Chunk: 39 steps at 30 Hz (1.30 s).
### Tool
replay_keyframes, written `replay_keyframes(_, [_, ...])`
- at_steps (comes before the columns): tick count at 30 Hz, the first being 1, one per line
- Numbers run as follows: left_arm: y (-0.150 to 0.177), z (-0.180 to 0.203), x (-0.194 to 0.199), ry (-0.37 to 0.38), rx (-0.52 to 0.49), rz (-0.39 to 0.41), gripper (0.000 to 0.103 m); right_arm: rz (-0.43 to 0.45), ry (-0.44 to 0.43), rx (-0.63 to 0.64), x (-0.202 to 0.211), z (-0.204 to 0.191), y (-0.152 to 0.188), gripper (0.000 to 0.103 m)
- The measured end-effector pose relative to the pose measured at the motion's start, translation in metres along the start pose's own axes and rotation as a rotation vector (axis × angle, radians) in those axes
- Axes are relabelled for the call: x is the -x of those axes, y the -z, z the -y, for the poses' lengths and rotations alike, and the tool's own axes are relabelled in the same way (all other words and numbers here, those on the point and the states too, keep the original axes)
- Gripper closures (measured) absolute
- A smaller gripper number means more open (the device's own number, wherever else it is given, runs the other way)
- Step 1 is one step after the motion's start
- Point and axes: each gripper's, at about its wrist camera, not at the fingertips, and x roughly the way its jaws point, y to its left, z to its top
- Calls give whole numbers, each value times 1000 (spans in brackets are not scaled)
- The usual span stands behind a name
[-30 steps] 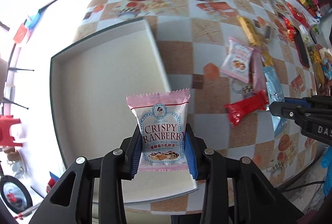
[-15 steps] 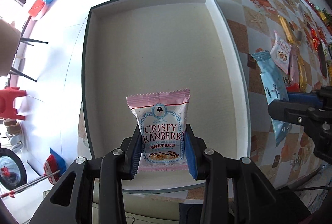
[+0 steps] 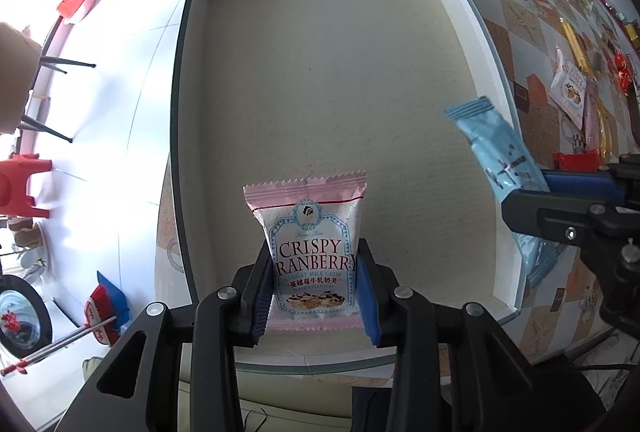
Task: Organize snacks
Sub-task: 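Carry both packets into the white tray and open both tools, then withdraw both open tools from the tray back to the snack pile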
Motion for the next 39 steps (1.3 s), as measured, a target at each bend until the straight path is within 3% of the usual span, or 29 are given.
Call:
replay_keyframes(9, [-5,8,-3,4,-13,-18,62,-14,12,13,-8,-2,-1,78])
replay_keyframes(12, [-6,9,-3,1,-12,-16,45,-25,20,13,-12,-3,0,78])
replay_keyframes(14, [-7,9,0,-10,-7,-1,22,-29,24,2,-12,-1,1,78])
replay_keyframes(15, [-8,9,2,-14,-6,12,22,-31,30,-6,-13,1,2,65])
replay_keyframes(16, [-9,10,3,-19,-9,17,21,-30,38,-17,-13,4,2,35])
replay_keyframes(18, [-12,12,2,-24,-20,2,21,-1,60,-45,-9,11,3,9])
replay_keyframes(23, [-16,17,3,-2,-27,-6,21,15,109,-140,-4,41,7,9])
replay_keyframes(33, [-21,39,17,-6,-78,18,21,-2,134,-705,-8,171,53,9])
replay_keyframes(39, [-19,49,21,-10,-96,11,21,3,105,-846,-13,200,66,9])
